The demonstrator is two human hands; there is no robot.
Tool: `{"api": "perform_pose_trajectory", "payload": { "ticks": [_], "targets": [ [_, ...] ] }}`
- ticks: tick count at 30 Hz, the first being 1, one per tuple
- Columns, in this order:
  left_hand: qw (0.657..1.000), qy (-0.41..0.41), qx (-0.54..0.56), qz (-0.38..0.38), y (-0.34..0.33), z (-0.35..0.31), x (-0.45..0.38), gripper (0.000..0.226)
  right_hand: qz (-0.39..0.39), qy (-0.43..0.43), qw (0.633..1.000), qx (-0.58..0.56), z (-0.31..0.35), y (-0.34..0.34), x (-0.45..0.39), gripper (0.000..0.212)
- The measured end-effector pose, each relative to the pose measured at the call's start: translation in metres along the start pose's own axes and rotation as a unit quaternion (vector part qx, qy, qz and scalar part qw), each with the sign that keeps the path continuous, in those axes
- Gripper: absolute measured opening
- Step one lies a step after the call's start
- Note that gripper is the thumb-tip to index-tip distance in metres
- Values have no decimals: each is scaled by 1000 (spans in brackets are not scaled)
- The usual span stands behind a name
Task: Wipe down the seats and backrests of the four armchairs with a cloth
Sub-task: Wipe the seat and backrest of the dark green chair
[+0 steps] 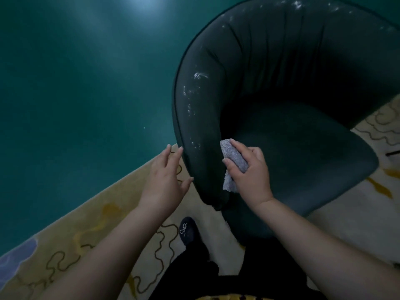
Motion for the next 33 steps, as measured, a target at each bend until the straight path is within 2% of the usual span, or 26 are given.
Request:
{"api": "perform_pose_trajectory", "payload": {
  "ticks": [6, 12, 15, 20, 24, 25, 28, 30, 33],
  "targets": [
    [996, 13, 75, 54, -9, 21, -28, 99, -21, -32, 999, -26, 10, -19, 7, 45],
    [972, 25, 202, 119, -22, 30, -46, 112, 66, 42, 997, -26, 35, -76, -17, 53],
    [970, 13, 203, 133, -22, 28, -50, 117, 76, 90, 993, 13, 33, -84, -27, 56],
    [962, 19, 233, 140, -20, 23, -51, 124, 22, 30, 999, 8, 1, -64, -42, 50],
    [960, 38, 238, 141, -19, 22, -52, 126, 65, 140, 988, 15, 28, -81, -29, 54],
    [958, 38, 247, 140, -19, 22, -53, 126, 63, 141, 988, 23, 25, -80, -30, 55],
    [954, 37, 265, 132, -15, 18, -59, 125, 49, 71, 996, 20, 3, -67, -44, 56],
    [957, 40, 257, 129, -13, 15, -64, 125, 46, 68, 997, 0, 6, -66, -47, 53],
    [968, 41, 214, 125, -9, 14, -69, 127, 70, 162, 984, -3, 38, -79, -41, 51]
  ]
}}
Point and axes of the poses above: each hand's wrist, its own x-axis away from the middle knuckle, its own y-axis out of the back of the hand, z = x × y, the point moved 9 cm from there along -x, towards the middle knuckle, and after that the axes turned 12 degrees about x, right-handed, at the moved point
